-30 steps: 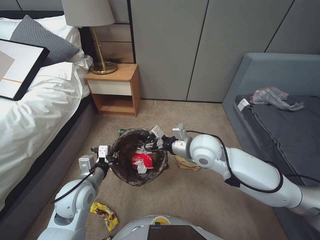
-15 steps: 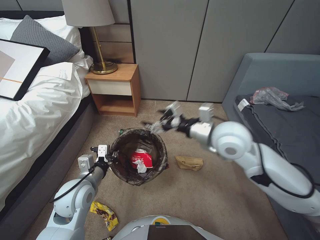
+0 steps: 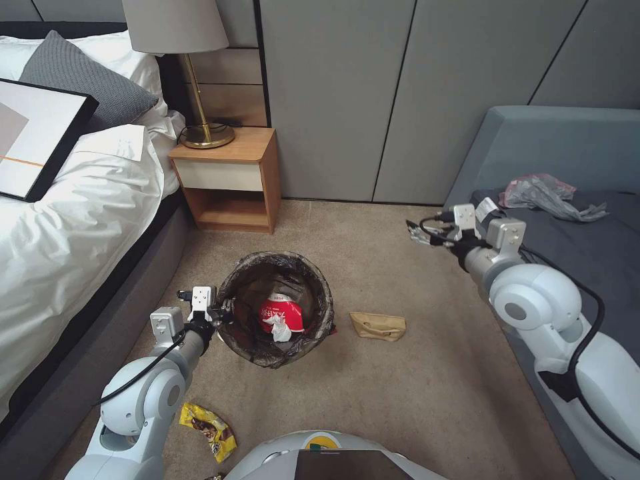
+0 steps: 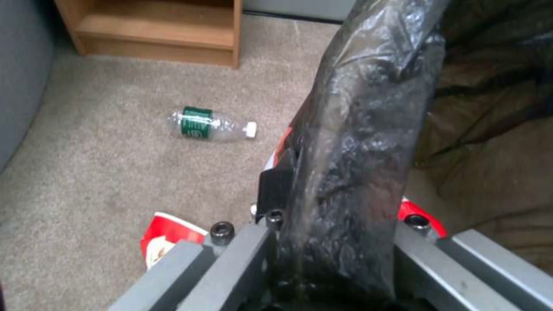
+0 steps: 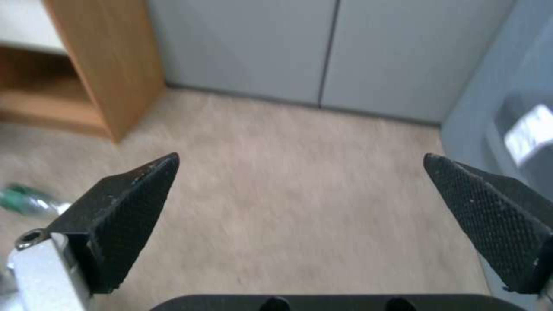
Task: Pick up the trash bin, then pick up the garbage from the floor and place it into the trash bin.
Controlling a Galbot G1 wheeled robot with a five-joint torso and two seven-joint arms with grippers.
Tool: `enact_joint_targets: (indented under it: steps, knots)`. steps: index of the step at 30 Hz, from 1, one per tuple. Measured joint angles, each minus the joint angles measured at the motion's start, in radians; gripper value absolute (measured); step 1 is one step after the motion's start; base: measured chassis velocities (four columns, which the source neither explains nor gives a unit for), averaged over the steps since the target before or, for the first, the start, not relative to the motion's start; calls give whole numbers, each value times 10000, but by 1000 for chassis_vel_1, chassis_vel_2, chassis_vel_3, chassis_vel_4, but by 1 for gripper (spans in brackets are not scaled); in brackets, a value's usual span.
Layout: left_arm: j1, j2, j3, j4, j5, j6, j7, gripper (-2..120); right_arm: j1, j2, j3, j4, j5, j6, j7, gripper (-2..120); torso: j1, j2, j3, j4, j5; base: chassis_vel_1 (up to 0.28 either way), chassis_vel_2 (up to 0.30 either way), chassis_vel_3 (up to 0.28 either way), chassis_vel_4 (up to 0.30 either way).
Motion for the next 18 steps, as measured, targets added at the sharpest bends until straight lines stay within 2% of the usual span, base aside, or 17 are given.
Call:
enact_joint_targets:
  steps: [4,7,11,12,13,18]
  knots:
    - [44,-10,-25,-33,2,0,4,0,-30,104,-325,-610,-235,1,22,100,0,0,0,2,-3,0,0,0,0]
    - [97,-42,-51,-65,10,0,15,0,81,511,-617,-1322,315,3,363,100,0,0,1,5,0,0,0,0,0]
    - [115,-45,-68,-71,11,0,21,0,72,712,-654,-1529,419,5,529,100,0,0,1,6,3,0,0,0,0]
    - [131,-42,-85,-70,17,0,23,0,-103,985,-668,-1706,358,13,558,100,0,0,0,5,-4,0,0,0,0]
    - [139,-42,-72,-52,25,0,24,0,-246,1102,-674,-1764,322,12,545,100,0,0,1,-1,4,0,0,0,0]
    - [147,-94,56,-10,80,0,40,0,-571,1376,-857,-2125,-214,15,274,100,0,0,0,2,3,0,0,0,0]
